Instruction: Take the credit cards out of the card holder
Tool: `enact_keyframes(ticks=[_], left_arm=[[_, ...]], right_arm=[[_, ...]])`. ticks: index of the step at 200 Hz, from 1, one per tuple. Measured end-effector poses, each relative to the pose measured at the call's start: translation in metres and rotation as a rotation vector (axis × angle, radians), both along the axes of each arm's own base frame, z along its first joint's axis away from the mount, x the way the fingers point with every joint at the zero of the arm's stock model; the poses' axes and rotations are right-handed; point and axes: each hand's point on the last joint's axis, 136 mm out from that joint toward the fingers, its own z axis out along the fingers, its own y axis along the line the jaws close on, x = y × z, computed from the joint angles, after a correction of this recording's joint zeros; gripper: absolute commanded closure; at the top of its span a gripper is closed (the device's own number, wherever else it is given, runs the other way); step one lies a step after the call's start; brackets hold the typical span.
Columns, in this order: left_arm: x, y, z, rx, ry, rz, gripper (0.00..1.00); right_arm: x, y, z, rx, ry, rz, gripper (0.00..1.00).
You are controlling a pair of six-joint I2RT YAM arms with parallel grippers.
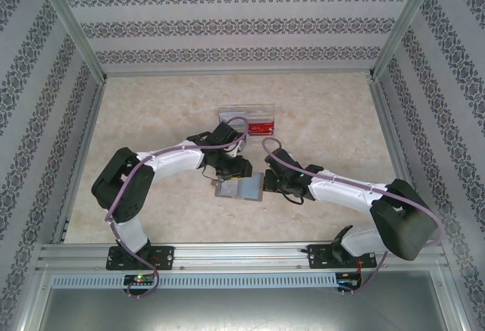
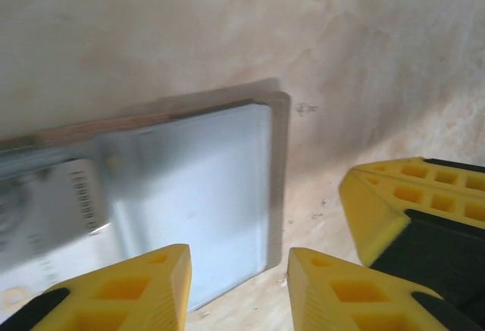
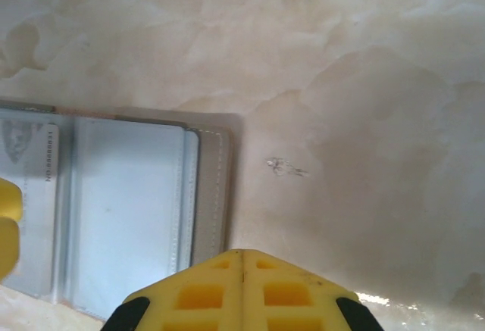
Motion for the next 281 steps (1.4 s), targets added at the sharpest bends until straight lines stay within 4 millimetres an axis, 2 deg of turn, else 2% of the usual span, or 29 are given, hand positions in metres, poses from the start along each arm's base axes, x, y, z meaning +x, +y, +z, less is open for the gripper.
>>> enact_keyframes(ticks=[26, 50, 68, 93, 114, 159, 281], left_arm=[[0.013, 0.034, 0.002, 0.017, -0.018, 0.073, 0.84], [0.019, 0.065, -0.007, 0.044, -0.004, 0.132, 0.88], [0.015, 0.075, -0.016, 0.064, 0.013, 0.140, 0.89], [0.008, 0.077, -0.023, 0.068, 0.037, 0.132, 0.89], [0.005, 0.077, -0.029, 0.067, 0.054, 0.128, 0.89], [0.000, 0.076, -0.036, 0.064, 0.077, 0.123, 0.89], [-0.003, 0.075, -0.043, 0.067, 0.089, 0.118, 0.89]], right_arm=[[0.007, 0.022, 0.008, 0.044, 0.005, 0.031, 0.94], [0.013, 0.049, 0.016, 0.098, 0.008, 0.076, 0.92], [0.014, 0.067, 0.017, 0.135, 0.022, 0.106, 0.90], [0.013, 0.085, 0.010, 0.165, 0.061, 0.126, 0.91], [0.010, 0.092, 0.001, 0.179, 0.100, 0.126, 0.91], [0.005, 0.095, -0.014, 0.187, 0.158, 0.112, 0.87], [0.004, 0.104, -0.021, 0.222, 0.189, 0.111, 0.83]])
